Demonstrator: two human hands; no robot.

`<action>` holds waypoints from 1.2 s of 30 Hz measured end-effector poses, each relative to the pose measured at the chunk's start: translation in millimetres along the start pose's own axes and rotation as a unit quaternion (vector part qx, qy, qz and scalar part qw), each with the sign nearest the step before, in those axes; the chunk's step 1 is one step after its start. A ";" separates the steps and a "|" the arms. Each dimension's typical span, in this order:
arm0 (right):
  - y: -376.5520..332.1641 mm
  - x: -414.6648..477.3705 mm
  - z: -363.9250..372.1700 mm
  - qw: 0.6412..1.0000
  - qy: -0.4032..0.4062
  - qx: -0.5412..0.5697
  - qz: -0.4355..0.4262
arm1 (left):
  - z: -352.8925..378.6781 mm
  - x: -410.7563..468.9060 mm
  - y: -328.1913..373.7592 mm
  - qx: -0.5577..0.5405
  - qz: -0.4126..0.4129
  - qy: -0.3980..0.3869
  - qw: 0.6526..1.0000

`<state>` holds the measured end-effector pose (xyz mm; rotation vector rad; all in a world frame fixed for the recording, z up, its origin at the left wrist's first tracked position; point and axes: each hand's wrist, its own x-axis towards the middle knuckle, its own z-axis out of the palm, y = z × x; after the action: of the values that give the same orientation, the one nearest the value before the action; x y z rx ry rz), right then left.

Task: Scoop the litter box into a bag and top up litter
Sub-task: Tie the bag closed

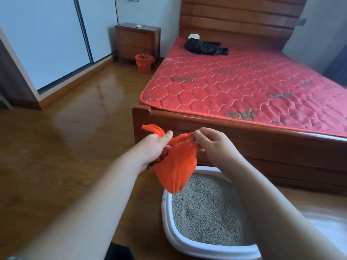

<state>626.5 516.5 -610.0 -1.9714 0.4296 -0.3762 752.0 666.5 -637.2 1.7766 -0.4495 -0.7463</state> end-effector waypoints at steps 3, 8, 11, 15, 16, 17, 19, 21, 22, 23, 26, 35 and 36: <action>-1.6 -4.8 -2.1 0.997 0.067 0.034 -0.003 | 4.1 -10.0 2.3 0.028 0.084 -0.027 0.996; -9.0 -10.2 -5.8 0.990 0.098 0.097 -0.003 | 23.2 -22.3 -0.1 -0.034 0.159 -0.025 0.986; -7.5 -5.7 -4.3 0.987 0.092 0.128 0.021 | 21.1 -11.9 2.7 0.024 0.176 -0.019 0.984; 17.1 19.0 -3.6 0.997 0.071 0.014 0.037 | 11.0 24.0 -6.9 0.099 0.186 -0.047 0.976; 26.1 27.6 -2.2 0.997 0.057 0.007 0.041 | 8.7 35.5 -14.8 0.112 0.185 -0.048 0.975; 37.3 37.0 0.9 0.998 0.040 0.009 0.046 | 6.5 48.5 -25.0 0.120 0.179 -0.049 0.975; 63.9 54.1 12.2 0.999 0.002 0.013 0.051 | 4.6 75.2 -49.3 0.125 0.159 -0.055 0.978; 96.6 69.3 25.3 0.998 -0.030 -0.025 0.040 | 5.8 95.9 -72.5 0.115 0.134 -0.046 0.983; 112.3 74.2 31.8 0.996 -0.054 -0.060 0.030 | 6.8 103.9 -84.2 0.093 0.118 -0.037 0.988; 128.2 77.9 39.6 0.992 -0.082 -0.094 0.025 | 7.8 110.8 -95.4 0.066 0.097 -0.029 0.993; 162.8 80.9 64.5 0.983 -0.125 -0.130 0.031 | 11.9 124.2 -120.9 0.048 0.059 -0.023 0.997; 205.2 99.2 94.5 0.957 -0.193 -0.171 0.132 | 14.9 146.9 -157.2 0.177 -0.030 -0.088 0.980; 204.5 98.1 93.5 0.951 -0.206 -0.173 0.150 | 14.6 145.5 -154.9 0.192 -0.042 -0.094 0.976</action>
<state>727.9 464.5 -827.2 -2.2067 0.5381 0.3240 838.6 614.7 -824.8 2.1024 -0.6860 -0.9392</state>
